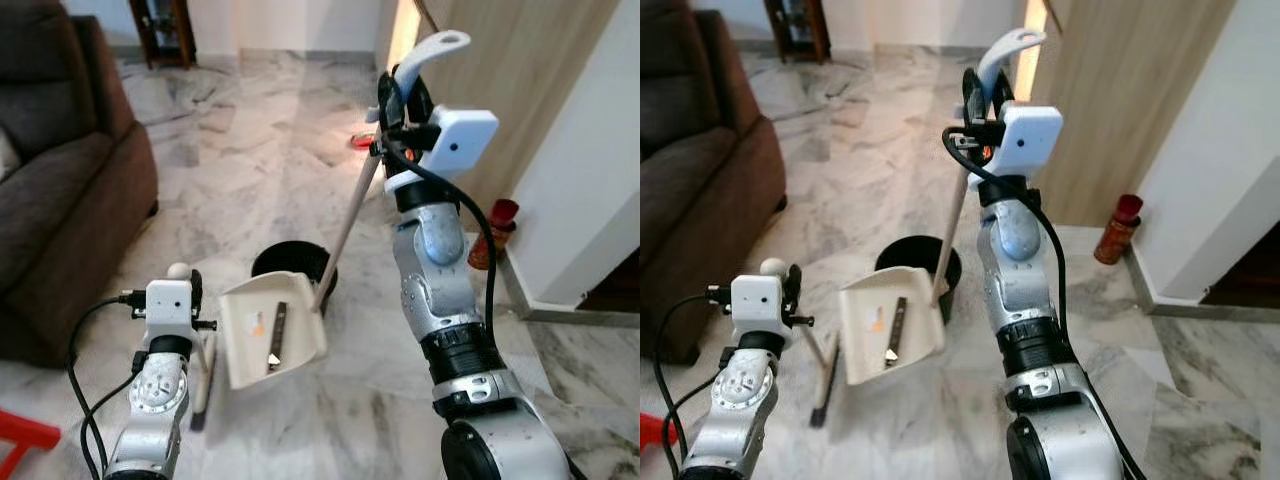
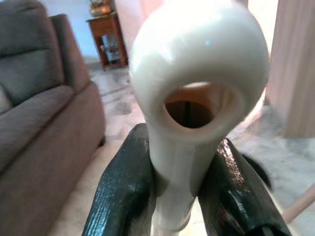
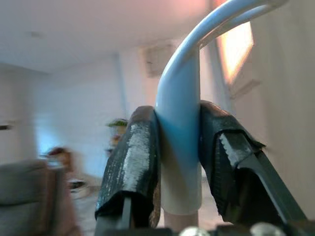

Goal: Sweep floor

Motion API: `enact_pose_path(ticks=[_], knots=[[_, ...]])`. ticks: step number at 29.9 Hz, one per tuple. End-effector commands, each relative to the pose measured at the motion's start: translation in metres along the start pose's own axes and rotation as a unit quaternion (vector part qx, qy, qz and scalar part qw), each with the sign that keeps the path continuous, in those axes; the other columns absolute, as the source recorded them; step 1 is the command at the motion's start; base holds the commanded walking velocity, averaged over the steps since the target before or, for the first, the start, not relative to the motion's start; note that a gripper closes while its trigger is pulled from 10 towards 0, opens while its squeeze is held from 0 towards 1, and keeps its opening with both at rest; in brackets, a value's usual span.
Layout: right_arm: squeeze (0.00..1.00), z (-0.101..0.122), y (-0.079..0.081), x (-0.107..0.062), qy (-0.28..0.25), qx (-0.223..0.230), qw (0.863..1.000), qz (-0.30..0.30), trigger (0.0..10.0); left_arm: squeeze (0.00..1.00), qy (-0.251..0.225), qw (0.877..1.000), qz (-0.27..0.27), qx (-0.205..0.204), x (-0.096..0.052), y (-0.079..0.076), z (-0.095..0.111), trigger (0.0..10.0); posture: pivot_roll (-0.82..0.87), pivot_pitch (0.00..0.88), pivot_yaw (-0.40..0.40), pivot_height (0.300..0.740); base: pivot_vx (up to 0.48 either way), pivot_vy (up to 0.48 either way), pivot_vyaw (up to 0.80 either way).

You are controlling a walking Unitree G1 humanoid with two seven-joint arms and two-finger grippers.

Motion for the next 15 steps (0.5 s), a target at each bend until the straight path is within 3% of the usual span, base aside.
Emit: enact_pose_path(ticks=[1,15], knots=[[0.00,0.0209,0.0120,0.0099,-0.041,0.004,0.999,0.016,10.0,0.00,-0.037,0.999,0.002,0.005,0.0040,0.0039,0.0181,10.0,0.02,0.010,-0.003,0.740,0.337,0.000,0.00],[0.00,0.0201,0.0134,0.0100,-0.039,0.007,0.999,0.017,10.0,0.00,-0.038,0.999,0.004,0.007,0.0039,0.0051,0.0182,10.0,0.02,0.010,-0.004,0.740,0.337,0.000,0.00]])
Point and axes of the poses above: a point about 5 cm out from each wrist's last joint towards the gripper, its own x axis pointing out of the wrist towards the gripper, its own z axis along the axis of the wrist's last joint, y = z × x, the point moved 6 cm from there along x, pointing out of the wrist towards the gripper, and after that the axes turned 4 degrees about x, right-handed, at the moved point
